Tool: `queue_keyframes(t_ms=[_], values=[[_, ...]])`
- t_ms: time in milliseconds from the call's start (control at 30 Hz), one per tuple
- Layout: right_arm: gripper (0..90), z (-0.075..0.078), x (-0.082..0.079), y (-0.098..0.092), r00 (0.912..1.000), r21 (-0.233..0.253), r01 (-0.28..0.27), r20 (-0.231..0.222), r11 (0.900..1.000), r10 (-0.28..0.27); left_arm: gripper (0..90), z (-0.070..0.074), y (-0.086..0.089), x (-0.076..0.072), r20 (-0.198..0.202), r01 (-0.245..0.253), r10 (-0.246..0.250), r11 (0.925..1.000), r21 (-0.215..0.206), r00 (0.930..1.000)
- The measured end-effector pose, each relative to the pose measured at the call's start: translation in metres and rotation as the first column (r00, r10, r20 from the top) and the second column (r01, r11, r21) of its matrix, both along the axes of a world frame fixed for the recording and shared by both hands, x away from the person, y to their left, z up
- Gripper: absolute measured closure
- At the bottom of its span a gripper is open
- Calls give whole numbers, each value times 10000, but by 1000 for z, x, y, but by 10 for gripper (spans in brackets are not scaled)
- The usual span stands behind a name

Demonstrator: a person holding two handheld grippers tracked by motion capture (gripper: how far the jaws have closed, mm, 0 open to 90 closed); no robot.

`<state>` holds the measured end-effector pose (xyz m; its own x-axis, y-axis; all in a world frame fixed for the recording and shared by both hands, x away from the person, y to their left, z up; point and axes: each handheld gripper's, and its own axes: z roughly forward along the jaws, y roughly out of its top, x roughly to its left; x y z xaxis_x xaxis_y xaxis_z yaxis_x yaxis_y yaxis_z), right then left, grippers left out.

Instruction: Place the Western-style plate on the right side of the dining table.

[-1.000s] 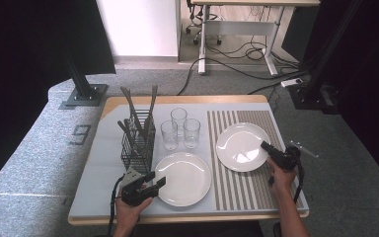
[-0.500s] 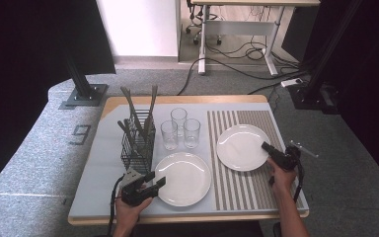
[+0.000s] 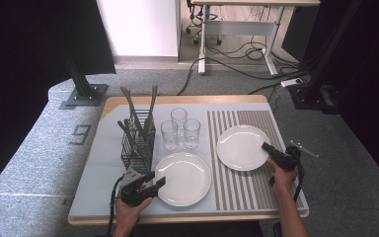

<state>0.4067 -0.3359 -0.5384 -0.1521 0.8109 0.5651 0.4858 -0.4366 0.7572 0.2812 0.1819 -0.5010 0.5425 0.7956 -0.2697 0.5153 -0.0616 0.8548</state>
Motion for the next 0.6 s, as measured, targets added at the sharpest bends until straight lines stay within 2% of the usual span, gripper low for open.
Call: queue_keyframes(t_ms=[200, 467, 600], values=[[788, 0, -1, 0, 10000, -138, 55, -68, 9999, -56, 459, 0, 0, 0, 9, -15, 15, 10000, -39, 10000], [783, -1, 0, -1, 9991, -46, 194, -386, 9998, -195, 459, 0, 0, 0, -18, 44, -44, 10000, -40, 10000], [782, -1, 0, -1, 9989, -86, 215, -408, 9997, -218, 459, 0, 0, 0, -19, 53, -53, 10000, -41, 10000]])
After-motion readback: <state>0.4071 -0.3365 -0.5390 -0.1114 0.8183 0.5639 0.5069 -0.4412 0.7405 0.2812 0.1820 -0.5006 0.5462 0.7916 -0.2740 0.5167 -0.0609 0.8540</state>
